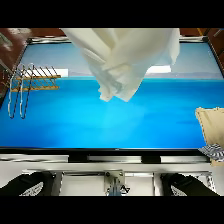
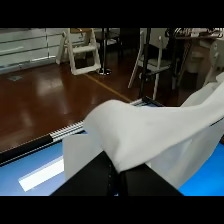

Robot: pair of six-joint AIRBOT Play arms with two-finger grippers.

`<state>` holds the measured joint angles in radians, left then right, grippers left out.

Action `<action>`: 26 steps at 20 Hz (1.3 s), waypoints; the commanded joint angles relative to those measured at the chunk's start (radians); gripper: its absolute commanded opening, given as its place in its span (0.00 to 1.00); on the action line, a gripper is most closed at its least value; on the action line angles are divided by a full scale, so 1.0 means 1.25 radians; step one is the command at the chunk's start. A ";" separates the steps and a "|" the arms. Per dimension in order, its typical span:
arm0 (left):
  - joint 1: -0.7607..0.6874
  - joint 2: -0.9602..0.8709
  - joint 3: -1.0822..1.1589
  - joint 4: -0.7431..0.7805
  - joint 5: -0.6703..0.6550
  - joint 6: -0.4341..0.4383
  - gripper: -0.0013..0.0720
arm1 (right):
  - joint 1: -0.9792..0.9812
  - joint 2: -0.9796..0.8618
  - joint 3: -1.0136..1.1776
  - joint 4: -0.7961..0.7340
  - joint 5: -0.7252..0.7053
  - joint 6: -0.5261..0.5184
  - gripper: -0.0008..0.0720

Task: Fold the shirts.

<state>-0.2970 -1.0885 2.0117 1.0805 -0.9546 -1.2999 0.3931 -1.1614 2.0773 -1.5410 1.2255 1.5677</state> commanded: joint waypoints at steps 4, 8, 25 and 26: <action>-0.005 0.013 -0.111 0.151 -0.271 -0.123 0.10 | -0.001 0.028 -0.060 0.159 0.295 0.013 0.13; -0.054 -0.036 -0.327 0.146 -0.221 -0.134 0.10 | -0.001 -0.081 -0.086 0.195 0.425 0.062 0.13; -0.053 -0.253 -0.433 0.129 0.021 -0.189 0.10 | 0.000 -0.365 -0.086 -0.019 0.477 0.090 0.13; -0.060 -0.260 -0.433 0.129 0.029 -0.188 0.10 | 0.000 -0.367 -0.086 0.021 0.470 0.101 0.13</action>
<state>-0.3656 -1.4040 1.4689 1.2449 -0.9894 -1.5318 0.3912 -1.6157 1.9697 -1.5890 1.8233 1.6825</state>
